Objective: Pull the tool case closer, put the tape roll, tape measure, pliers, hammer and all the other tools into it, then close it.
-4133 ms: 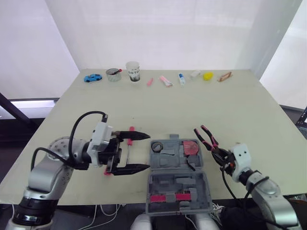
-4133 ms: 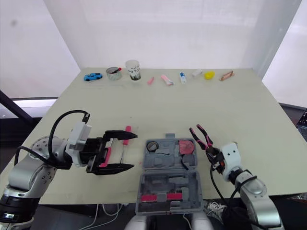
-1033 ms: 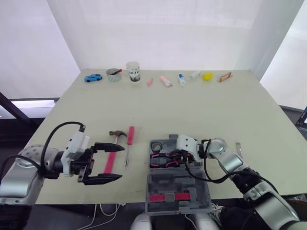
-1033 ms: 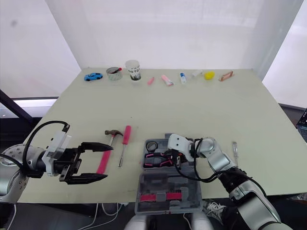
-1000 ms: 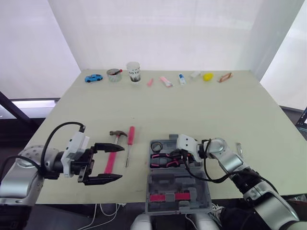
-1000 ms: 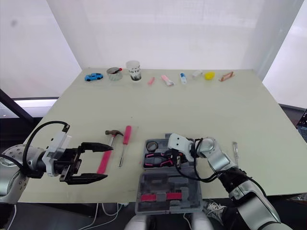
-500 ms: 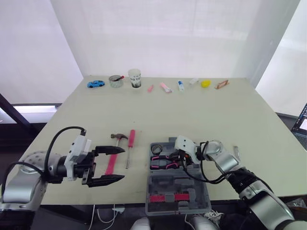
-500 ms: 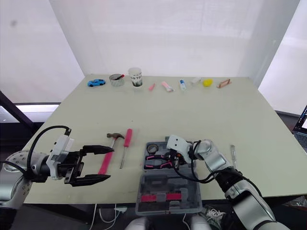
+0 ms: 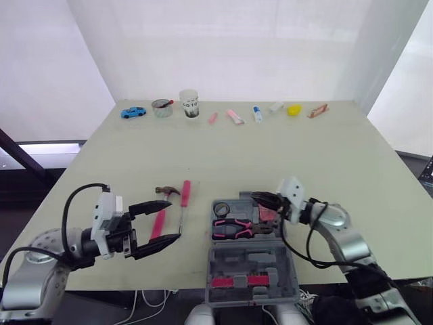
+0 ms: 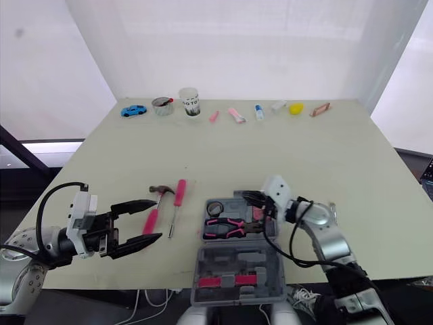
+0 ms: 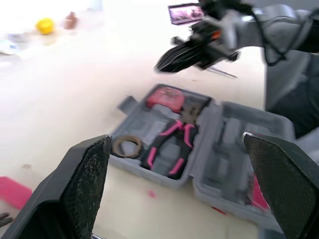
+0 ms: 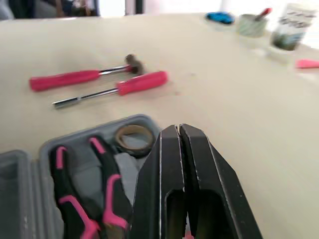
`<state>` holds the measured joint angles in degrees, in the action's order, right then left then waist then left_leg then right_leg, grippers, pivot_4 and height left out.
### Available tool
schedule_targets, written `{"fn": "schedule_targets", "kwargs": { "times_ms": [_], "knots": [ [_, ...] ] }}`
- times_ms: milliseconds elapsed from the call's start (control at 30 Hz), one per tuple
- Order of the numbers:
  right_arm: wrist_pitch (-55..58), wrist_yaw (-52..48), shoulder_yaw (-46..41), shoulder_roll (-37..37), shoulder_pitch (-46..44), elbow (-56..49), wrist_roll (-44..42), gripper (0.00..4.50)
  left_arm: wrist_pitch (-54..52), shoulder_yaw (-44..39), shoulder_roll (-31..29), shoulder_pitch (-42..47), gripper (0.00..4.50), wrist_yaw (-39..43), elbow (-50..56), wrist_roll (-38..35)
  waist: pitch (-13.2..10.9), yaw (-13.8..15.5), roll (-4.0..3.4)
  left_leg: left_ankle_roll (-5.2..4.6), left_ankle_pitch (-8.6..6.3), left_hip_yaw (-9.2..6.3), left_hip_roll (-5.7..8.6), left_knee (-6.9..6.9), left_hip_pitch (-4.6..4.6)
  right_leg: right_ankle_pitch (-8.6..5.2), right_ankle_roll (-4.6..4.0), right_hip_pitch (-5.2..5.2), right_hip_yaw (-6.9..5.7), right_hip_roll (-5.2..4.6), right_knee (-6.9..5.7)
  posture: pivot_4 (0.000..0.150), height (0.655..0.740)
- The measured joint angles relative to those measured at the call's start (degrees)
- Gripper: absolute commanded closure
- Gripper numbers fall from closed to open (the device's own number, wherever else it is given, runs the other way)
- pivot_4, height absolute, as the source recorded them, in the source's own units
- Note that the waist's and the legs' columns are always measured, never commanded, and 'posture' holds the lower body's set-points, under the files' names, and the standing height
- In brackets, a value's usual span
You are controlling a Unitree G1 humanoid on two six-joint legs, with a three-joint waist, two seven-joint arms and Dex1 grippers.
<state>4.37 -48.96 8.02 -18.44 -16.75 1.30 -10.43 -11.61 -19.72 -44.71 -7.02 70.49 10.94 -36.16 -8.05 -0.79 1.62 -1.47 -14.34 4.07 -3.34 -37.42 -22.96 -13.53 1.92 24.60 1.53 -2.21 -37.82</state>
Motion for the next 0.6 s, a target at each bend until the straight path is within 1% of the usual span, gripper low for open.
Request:
{"fn": "schedule_targets", "kwargs": {
  "times_ms": [33,133,200,333,433,467,500,533,567,600],
  "knots": [
    [-0.89,-0.13,-1.49,-0.63,1.99,-0.95,-1.28,4.43,0.02,-0.35,0.76,0.02,0.0,-1.09,0.15,-0.02,-0.03,0.0,-0.02,0.0,0.0,0.01,0.0,0.0,0.0,-0.09,-0.15,0.0,0.01,0.0,0.01,0.15,0.74],
    [-5.17,-0.77,-8.22,-4.12,9.28,-2.04,-4.77,4.43,0.63,-2.2,3.79,-1.7,0.0,-3.99,0.21,-0.02,-0.09,0.23,-0.04,0.0,0.0,0.04,0.05,0.0,0.0,-0.09,-0.14,-0.04,0.04,-0.05,0.08,0.15,0.74],
    [-7.79,-0.58,-13.73,-7.03,13.72,-1.23,-5.86,4.43,1.21,-3.03,4.7,-3.39,0.0,-5.19,-0.71,0.21,-0.16,0.12,0.1,0.0,0.0,0.07,0.06,-0.01,0.03,-0.09,-0.14,-0.06,0.06,-0.06,0.1,0.15,0.74],
    [-10.18,-0.36,-18.03,-7.78,16.79,-1.02,-8.07,4.43,2.69,-4.13,5.7,-3.38,0.0,-6.56,-1.28,0.64,-0.24,-0.5,0.18,-0.02,0.02,-0.01,0.01,-0.02,0.25,-0.11,-0.09,-0.05,0.11,0.09,-0.07,0.15,0.74],
    [-11.9,-1.22,-22.17,-10.1,23.63,-0.99,-9.85,4.43,5.22,-6.23,6.32,-3.73,0.0,-7.77,-4.83,1.33,-0.26,0.09,0.09,-0.02,0.01,-0.07,0.0,0.0,0.22,-0.13,-0.13,-0.06,0.1,0.14,-0.09,0.15,0.74],
    [-12.11,-1.64,-24.29,-10.86,26.75,-0.87,-10.66,3.92,5.96,-7.41,6.32,-4.76,0.0,-7.82,-6.52,1.61,-0.27,0.21,0.09,-0.02,0.01,-0.05,0.0,0.02,0.19,-0.12,-0.22,-0.05,0.1,0.14,-0.05,0.15,0.74],
    [-12.11,-1.83,-26.0,-11.19,28.8,-0.66,-11.54,3.82,6.38,-8.21,6.32,-5.45,0.0,-7.83,-7.84,2.06,-0.27,0.17,0.09,-0.01,0.0,-0.02,0.0,0.03,0.16,-0.12,-0.22,-0.05,0.12,0.13,-0.01,0.15,0.74],
    [-12.11,-1.86,-27.76,-11.23,30.29,-0.58,-12.62,3.15,6.92,-8.95,6.33,-6.26,0.0,-7.76,-8.81,2.3,-0.3,0.05,0.13,-0.01,0.0,0.02,0.0,0.03,0.14,-0.11,-0.21,-0.04,0.14,0.1,0.04,0.15,0.74],
    [-12.1,-1.85,-28.56,-11.25,30.81,-0.59,-13.17,2.78,7.07,-9.07,6.33,-6.3,0.0,-7.75,-9.23,2.32,-0.32,-0.08,0.16,-0.01,0.0,0.05,0.0,0.02,0.15,-0.11,-0.18,-0.04,0.17,0.1,0.05,0.15,0.74],
    [-12.06,-1.87,-29.25,-11.25,31.33,-0.76,-14.01,2.32,7.18,-9.05,6.33,-6.27,0.0,-7.71,-9.34,2.32,-0.34,-0.19,0.19,-0.01,0.0,0.07,-0.01,0.0,0.16,-0.14,-0.09,-0.04,0.19,0.08,0.06,0.15,0.74]
  ]
}}
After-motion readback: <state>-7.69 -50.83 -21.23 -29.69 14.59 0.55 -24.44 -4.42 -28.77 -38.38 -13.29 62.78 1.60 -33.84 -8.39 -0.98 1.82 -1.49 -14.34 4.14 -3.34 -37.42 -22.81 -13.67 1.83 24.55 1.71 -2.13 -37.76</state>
